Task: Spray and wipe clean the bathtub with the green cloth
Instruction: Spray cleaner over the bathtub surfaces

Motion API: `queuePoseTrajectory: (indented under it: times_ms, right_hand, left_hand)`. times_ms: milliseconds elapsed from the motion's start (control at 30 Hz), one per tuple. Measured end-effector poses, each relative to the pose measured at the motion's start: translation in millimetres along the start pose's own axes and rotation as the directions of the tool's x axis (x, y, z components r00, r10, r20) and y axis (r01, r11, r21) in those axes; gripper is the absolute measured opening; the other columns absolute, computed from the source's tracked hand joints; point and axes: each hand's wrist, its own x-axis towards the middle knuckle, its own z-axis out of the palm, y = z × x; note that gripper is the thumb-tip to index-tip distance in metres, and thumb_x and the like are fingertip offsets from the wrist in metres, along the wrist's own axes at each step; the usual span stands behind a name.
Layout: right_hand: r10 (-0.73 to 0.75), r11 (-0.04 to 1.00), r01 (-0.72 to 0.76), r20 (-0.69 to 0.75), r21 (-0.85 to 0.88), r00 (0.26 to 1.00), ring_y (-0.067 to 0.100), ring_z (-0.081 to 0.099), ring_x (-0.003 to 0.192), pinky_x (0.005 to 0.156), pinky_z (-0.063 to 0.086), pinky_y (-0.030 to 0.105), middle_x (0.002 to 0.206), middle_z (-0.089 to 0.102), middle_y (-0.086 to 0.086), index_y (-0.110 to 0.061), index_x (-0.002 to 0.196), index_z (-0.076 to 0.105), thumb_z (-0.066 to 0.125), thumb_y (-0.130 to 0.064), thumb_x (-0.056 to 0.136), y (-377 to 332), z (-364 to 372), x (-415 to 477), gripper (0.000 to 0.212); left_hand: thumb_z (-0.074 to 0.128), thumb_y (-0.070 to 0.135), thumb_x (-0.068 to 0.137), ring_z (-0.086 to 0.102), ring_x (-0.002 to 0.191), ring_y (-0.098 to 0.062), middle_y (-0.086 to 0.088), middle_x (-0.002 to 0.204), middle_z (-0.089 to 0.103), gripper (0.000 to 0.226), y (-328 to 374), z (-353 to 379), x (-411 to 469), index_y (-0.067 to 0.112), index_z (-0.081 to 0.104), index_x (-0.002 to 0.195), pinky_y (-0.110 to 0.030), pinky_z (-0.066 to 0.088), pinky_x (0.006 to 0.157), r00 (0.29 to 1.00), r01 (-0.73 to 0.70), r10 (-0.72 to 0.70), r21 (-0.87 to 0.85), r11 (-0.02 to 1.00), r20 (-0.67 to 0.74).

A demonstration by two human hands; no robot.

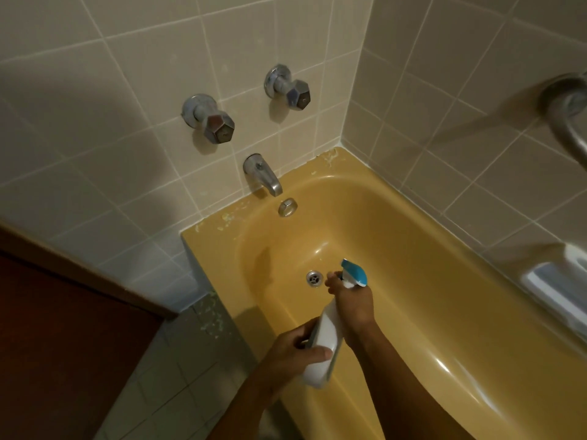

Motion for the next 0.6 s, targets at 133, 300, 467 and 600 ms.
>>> queuePoseTrajectory:
  times_ms: [133,300,467,600]
  right_hand:
    - [0.069,0.997,-0.071,-0.183,-0.002,0.981,0.023,0.059,0.071,0.072,0.047,0.037,0.076,0.068,0.007,-0.014,0.072,0.060,0.066,-0.018,0.094,0,-27,19,0.023]
    - [0.025,0.999,-0.023,-0.083,0.029,0.996,0.020,0.064,0.079,0.075,0.050,0.038,0.092,0.073,0.006,-0.012,0.096,0.070,0.073,-0.022,0.091,5,-48,34,0.011]
    - [0.116,0.993,-0.111,-0.179,0.035,0.977,0.025,0.062,0.074,0.076,0.052,0.042,0.076,0.068,0.008,-0.014,0.082,0.063,0.070,-0.015,0.093,32,-60,46,0.013]
    - [0.096,0.995,-0.094,-0.105,0.025,0.990,0.021,0.064,0.081,0.077,0.051,0.037,0.091,0.072,0.004,-0.013,0.095,0.069,0.072,-0.017,0.093,52,-66,44,0.006]
  left_hand:
    - [0.084,0.043,0.069,0.066,0.121,-0.016,0.013,0.129,0.071,0.077,12,22,19,0.037,0.060,0.142,-0.045,0.053,0.107,0.999,-0.021,0.018,0.067,0.998,0.043]
    - [0.086,0.038,0.075,0.064,0.123,-0.018,0.013,0.131,0.070,0.074,12,36,39,0.039,0.058,0.143,-0.046,0.054,0.107,0.997,-0.005,-0.002,0.085,0.996,0.081]
    - [0.083,0.037,0.074,0.065,0.122,-0.017,0.012,0.130,0.070,0.073,-3,42,57,0.038,0.059,0.142,-0.044,0.055,0.105,0.988,0.041,-0.058,0.121,0.992,0.143]
    - [0.081,0.032,0.075,0.064,0.124,-0.018,0.010,0.133,0.069,0.071,-26,43,67,0.035,0.058,0.142,-0.040,0.054,0.106,0.984,0.066,-0.086,0.128,0.990,0.159]
